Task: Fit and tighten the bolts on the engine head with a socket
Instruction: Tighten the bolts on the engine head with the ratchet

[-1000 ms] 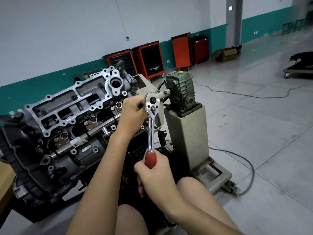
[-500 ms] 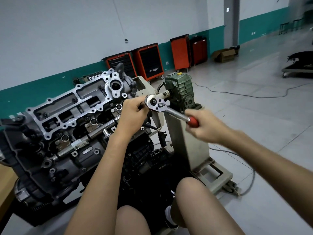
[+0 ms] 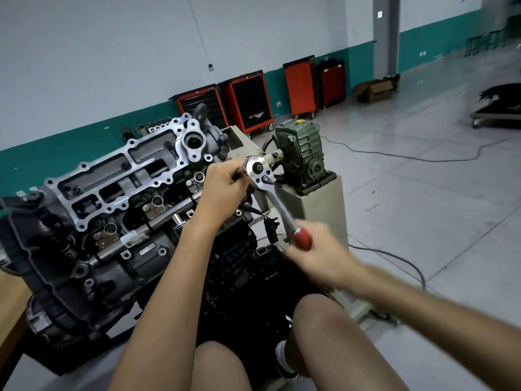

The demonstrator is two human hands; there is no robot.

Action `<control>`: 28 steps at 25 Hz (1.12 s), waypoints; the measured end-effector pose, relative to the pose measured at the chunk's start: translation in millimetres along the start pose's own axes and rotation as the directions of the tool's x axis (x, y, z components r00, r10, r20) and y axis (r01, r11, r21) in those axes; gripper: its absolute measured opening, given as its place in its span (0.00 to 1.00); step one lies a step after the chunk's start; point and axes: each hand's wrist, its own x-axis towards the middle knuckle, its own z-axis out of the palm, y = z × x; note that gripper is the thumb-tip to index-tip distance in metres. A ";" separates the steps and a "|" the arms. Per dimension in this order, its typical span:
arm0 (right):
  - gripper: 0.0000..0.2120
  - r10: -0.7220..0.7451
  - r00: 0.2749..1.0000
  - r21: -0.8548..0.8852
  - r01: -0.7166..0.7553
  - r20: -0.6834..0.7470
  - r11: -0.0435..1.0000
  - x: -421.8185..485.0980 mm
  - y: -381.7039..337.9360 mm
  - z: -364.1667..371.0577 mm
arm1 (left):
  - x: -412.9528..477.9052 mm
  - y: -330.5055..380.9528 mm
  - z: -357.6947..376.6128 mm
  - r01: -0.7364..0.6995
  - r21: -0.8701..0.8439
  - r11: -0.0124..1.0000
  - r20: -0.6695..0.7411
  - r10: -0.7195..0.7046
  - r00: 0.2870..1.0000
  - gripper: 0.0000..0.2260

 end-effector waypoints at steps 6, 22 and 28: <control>0.18 -0.276 0.957 -0.645 0.269 0.092 0.715 65.4 -14.5 -91.3 | -4.1 6.7 -3.5 -0.011 0.014 1.000 -0.015 0.011 1.000 0.08; 0.18 -0.136 0.988 -0.336 0.154 0.076 0.929 28.1 1.3 -51.0 | -2.3 2.9 0.6 -0.013 -0.031 0.999 -0.012 0.013 1.000 0.09; 0.17 -0.237 0.971 -0.520 0.208 0.012 0.828 46.1 -9.3 -70.2 | -6.5 3.8 -1.1 0.008 -0.024 1.000 -0.049 -0.009 0.999 0.07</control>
